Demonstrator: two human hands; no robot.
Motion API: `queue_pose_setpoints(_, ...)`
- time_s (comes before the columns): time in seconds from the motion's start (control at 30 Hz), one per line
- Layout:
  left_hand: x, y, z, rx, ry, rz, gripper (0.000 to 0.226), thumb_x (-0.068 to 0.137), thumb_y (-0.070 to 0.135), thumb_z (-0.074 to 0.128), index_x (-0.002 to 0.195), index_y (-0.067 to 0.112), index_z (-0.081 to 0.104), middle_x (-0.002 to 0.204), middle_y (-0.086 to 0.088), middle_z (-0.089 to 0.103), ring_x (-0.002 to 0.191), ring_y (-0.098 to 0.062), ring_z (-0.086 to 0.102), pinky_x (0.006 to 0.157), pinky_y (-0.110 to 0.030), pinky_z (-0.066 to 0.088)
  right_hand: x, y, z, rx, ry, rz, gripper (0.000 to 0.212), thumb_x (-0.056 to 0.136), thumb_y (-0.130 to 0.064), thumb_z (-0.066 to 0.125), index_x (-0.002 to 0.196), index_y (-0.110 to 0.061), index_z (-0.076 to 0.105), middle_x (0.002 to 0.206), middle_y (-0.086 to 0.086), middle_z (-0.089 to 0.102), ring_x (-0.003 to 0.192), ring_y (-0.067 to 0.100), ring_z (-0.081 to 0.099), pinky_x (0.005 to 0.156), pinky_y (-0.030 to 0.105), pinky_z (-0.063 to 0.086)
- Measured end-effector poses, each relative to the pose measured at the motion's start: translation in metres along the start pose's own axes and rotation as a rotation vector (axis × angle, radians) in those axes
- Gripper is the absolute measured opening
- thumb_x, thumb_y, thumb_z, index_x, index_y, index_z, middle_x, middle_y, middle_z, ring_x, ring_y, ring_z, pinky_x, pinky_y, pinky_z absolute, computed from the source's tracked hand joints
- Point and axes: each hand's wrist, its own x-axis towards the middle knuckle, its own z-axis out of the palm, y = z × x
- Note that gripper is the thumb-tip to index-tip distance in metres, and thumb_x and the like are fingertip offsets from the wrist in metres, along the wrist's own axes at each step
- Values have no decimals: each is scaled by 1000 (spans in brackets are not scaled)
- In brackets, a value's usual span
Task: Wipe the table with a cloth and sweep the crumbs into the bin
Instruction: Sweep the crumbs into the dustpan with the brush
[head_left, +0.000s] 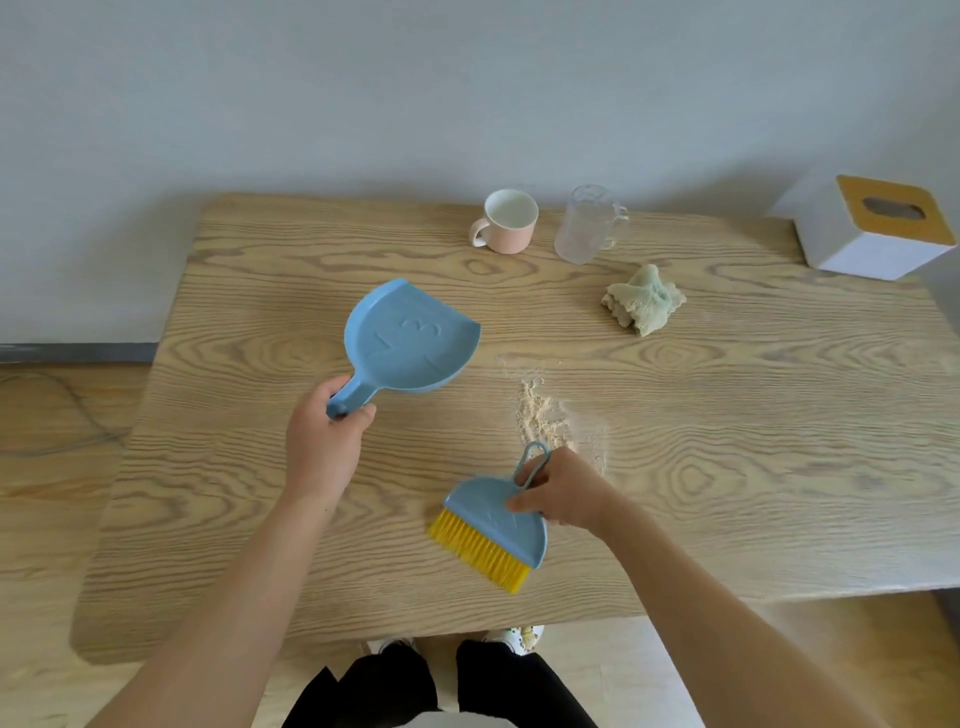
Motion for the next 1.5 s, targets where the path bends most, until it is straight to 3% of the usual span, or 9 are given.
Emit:
queue_pose_setpoints(0.13, -6, -2, 1, -10, 39, -9, 28, 85, 14, 64, 110, 24, 59, 106, 8, 61, 91, -7, 58, 73, -19, 40, 7, 11, -27, -36, 138, -16, 11, 70, -8, 75, 75, -15, 68, 65, -4, 60, 64, 12, 58, 56, 22, 45)
queue_pose_setpoints(0.3, -13, -3, 5, -21, 73, -23, 29, 85, 14, 64, 113, 21, 59, 105, 7, 61, 86, -3, 56, 70, -16, 39, 13, 13, -71, 70, 432, -50, 10, 67, -9, 74, 73, -1, 71, 72, 17, 67, 63, 19, 56, 58, 32, 42)
queue_pose_setpoints(0.47, -19, 0, -6, -18, 133, -29, 30, 85, 15, 63, 114, 21, 60, 101, 8, 61, 84, -4, 57, 77, -24, 46, 6, -29, -4, 175, 118, -109, 6, 68, -6, 75, 68, -7, 69, 54, 0, 55, 46, 10, 47, 47, 25, 40)
queue_pose_setpoints(0.67, -30, 1, -23, 13, 254, -32, 31, 83, 16, 65, 113, 23, 60, 98, 9, 62, 82, -3, 58, 70, -20, 43, 14, -44, 93, 75, -126, -184, 21, 68, -10, 71, 82, 5, 68, 64, 7, 56, 59, 16, 53, 55, 30, 44)
queue_pose_setpoints(0.87, -43, -6, -19, 13, 261, -43, 24, 85, 14, 63, 105, 27, 61, 78, 8, 57, 55, 1, 49, 47, -11, 39, 33, -23, 30, -35, 25, -213, 17, 68, -6, 70, 81, 5, 69, 67, 18, 61, 61, 17, 53, 57, 33, 46)
queue_pose_setpoints(1.03, -49, -8, 6, -22, 204, -47, 26, 83, 12, 64, 100, 31, 60, 83, 9, 60, 68, -8, 53, 64, -24, 45, 40, -3, -51, 30, 263, -172, 20, 68, -9, 74, 80, 7, 68, 81, 24, 67, 64, 20, 55, 59, 33, 44)
queue_pose_setpoints(1.17, -49, -5, 24, -20, 178, -26, 27, 83, 12, 65, 105, 27, 61, 89, 11, 62, 75, -6, 57, 69, -22, 43, 25, -3, -68, 43, 40, -198, 8, 69, -4, 76, 73, -7, 70, 56, -2, 58, 49, 8, 50, 51, 25, 41)
queue_pose_setpoints(1.3, -46, 0, 36, -24, 154, -20, 29, 83, 13, 65, 108, 27, 60, 95, 12, 63, 82, -5, 60, 71, -21, 43, 14, 10, -59, -199, -155, -210, 10, 67, -5, 76, 75, -2, 70, 58, -1, 56, 52, 7, 50, 52, 22, 42)
queue_pose_setpoints(1.5, -45, -1, 39, -20, 165, -20, 29, 83, 13, 65, 109, 26, 60, 97, 11, 62, 81, -3, 58, 65, -17, 40, 21, 7, -86, -149, 90, -240, 6, 68, -7, 75, 73, -8, 72, 67, 8, 63, 64, 13, 55, 57, 25, 42)
